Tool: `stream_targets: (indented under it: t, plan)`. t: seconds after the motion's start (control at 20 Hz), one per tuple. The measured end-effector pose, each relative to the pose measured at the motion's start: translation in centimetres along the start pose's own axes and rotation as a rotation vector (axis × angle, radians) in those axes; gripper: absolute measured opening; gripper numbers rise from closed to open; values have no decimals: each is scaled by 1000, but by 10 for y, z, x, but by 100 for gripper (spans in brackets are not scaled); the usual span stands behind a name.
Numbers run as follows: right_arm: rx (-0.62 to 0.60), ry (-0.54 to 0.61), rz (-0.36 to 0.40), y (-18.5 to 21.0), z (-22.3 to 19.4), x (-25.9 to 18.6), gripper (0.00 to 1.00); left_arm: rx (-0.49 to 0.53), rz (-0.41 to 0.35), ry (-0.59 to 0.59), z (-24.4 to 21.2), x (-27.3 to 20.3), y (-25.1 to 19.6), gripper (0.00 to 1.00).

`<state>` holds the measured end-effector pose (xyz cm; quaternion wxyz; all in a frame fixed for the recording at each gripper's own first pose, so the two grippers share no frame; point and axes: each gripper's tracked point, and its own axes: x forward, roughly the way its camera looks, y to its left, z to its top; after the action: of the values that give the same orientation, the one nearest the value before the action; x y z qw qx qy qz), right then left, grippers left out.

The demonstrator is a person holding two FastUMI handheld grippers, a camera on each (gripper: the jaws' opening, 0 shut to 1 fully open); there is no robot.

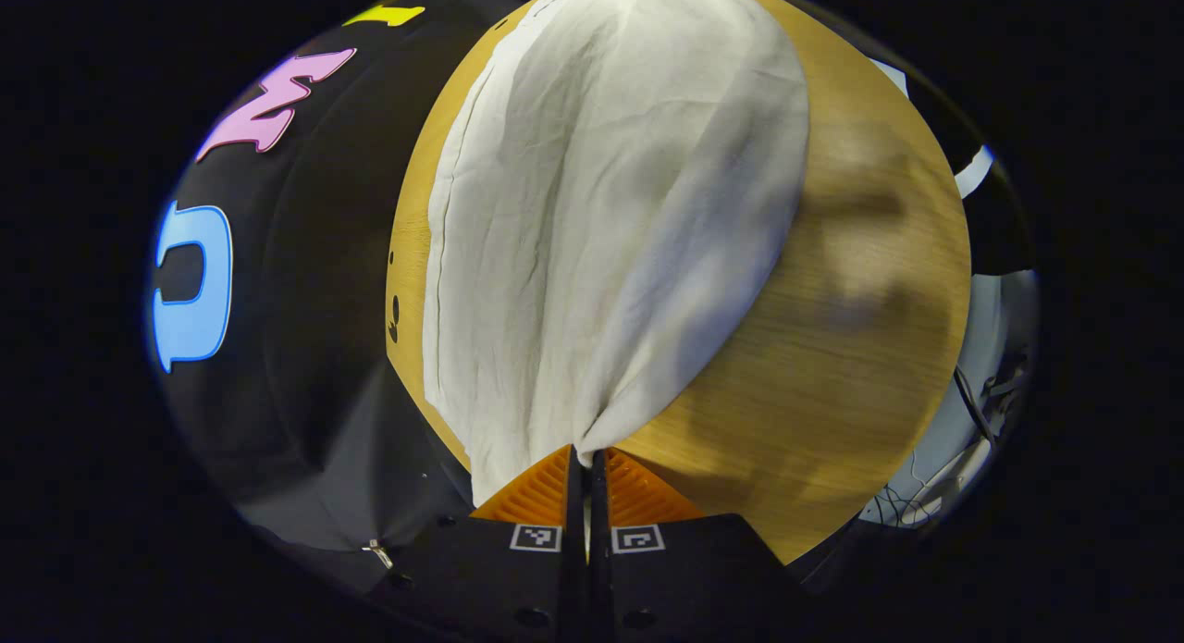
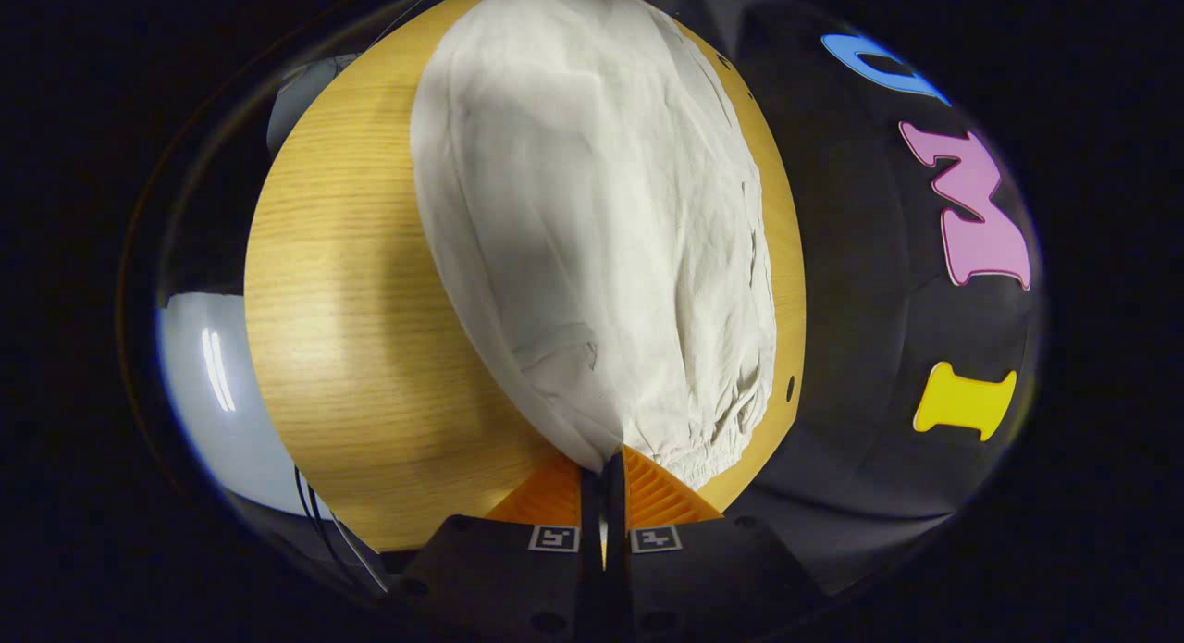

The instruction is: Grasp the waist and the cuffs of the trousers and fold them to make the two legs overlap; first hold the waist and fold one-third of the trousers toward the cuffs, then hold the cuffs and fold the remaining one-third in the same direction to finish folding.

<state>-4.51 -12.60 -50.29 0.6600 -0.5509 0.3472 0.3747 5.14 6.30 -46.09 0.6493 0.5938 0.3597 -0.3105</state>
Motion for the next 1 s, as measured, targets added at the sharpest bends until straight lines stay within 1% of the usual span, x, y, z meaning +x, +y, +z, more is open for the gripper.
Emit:
stream_targets:
  t: [0.05,0.15,0.25,0.45,0.6,0.7,0.8,0.85,0.9,0.95,1.0]
  plan:
    - [26,-4,4,-3,2,-4,5,-18,5,0,0,-1,2,5]
    - [64,-14,-15,-13,8,-12,5,-55,34,7,-2,-4,9,5]
    - [117,-19,-33,-22,13,-22,5,-81,90,12,-1,-11,21,5]
    - [255,-46,-116,-59,32,-42,5,-202,175,-12,4,-21,53,5]
    - [370,-61,-162,-87,37,-46,5,-297,225,-25,3,-34,78,5]
    - [422,-66,-197,-109,40,-50,5,-359,253,-28,3,-38,96,5]
    - [470,-67,-245,-134,43,-50,5,-411,279,-31,1,-41,117,5]
    - [522,-70,-279,-153,43,-49,5,-449,310,-40,6,-41,138,5]
    - [543,-66,-295,-166,42,-45,5,-460,326,-55,13,-38,153,5]
    - [574,-55,-309,-185,43,-33,0,-454,344,-66,23,-28,175,5]
    - [582,-41,-306,-190,40,-22,5,-453,352,-74,30,-19,186,5]
